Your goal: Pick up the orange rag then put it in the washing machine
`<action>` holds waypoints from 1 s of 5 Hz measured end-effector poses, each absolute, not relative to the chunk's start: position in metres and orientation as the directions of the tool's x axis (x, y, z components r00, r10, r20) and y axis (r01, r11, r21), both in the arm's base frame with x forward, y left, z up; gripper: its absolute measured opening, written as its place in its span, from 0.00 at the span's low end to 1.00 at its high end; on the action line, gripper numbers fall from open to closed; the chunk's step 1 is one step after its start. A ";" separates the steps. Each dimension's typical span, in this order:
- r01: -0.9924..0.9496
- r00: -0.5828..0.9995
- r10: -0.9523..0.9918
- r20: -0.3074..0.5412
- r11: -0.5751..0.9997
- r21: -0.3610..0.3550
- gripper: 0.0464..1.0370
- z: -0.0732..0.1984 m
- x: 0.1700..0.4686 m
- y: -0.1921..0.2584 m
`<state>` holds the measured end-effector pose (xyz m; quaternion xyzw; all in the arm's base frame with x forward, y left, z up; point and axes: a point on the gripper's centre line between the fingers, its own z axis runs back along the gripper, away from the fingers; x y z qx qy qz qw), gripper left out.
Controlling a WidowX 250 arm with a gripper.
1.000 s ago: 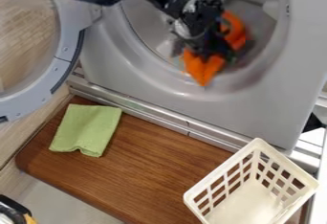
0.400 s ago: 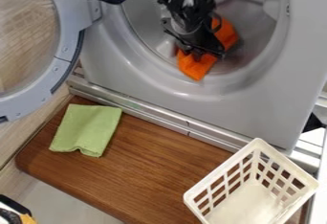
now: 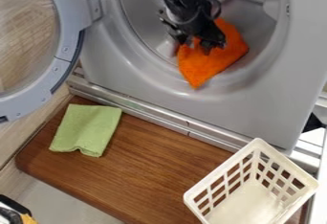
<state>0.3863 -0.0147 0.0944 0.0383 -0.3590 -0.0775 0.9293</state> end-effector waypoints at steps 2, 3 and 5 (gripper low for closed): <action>0.110 0.806 -0.132 0.577 0.991 0.073 0.97 0.099 0.315 -0.040; 0.029 0.926 -0.039 0.375 0.999 0.032 0.96 0.066 0.270 -0.049; 0.034 0.985 -0.041 0.166 0.998 0.044 0.96 0.025 0.241 -0.051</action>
